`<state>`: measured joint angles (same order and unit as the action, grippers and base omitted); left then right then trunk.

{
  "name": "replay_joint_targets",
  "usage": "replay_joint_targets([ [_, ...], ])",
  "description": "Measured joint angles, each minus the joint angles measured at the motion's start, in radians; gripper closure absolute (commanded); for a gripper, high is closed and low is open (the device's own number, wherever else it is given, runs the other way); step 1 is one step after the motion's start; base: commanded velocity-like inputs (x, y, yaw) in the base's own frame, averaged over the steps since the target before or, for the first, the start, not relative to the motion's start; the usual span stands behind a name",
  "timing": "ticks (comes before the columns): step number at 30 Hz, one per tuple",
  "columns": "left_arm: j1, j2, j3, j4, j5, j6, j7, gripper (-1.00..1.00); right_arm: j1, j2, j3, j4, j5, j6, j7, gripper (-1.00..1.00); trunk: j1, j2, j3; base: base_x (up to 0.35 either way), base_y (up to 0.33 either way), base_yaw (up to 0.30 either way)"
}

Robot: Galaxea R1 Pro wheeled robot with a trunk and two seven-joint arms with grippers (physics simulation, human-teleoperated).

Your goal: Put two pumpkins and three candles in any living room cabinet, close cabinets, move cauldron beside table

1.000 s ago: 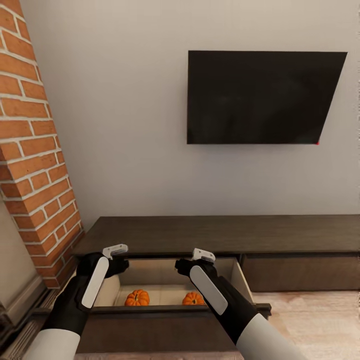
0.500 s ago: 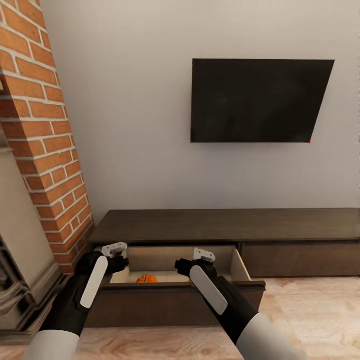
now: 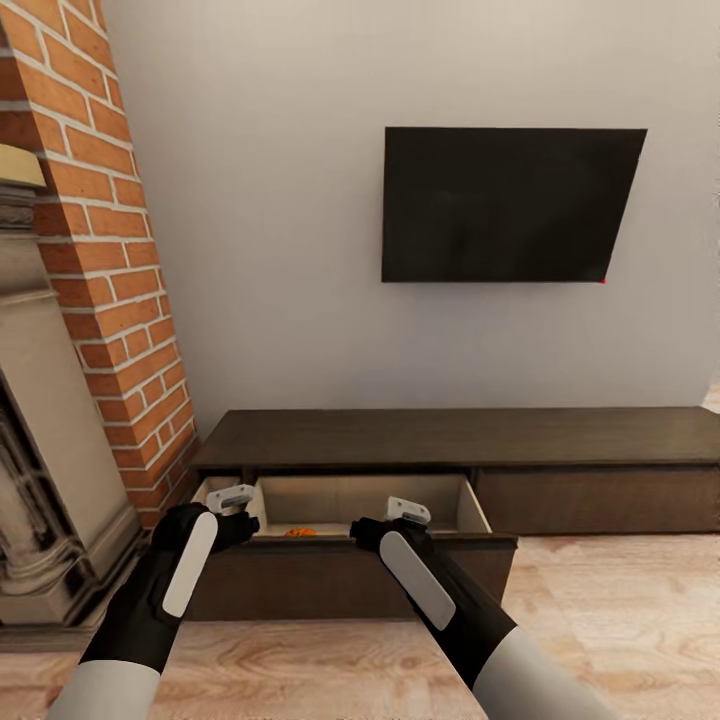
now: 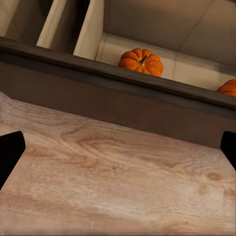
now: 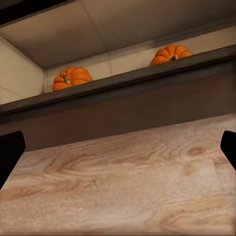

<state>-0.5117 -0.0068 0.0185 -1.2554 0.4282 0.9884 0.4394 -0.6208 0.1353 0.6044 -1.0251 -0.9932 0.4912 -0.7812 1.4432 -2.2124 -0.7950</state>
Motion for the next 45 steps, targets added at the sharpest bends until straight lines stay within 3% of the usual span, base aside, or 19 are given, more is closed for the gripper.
replay_joint_targets([
  [45,0.000,-0.002,-0.004,0.000,-0.003,-0.001,0.000,-1.00,0.000,0.000,0.001,0.000,-0.005,0.000,0.001,-1.00,0.158,-0.287,-0.136,-0.029,0.000,0.000],
])
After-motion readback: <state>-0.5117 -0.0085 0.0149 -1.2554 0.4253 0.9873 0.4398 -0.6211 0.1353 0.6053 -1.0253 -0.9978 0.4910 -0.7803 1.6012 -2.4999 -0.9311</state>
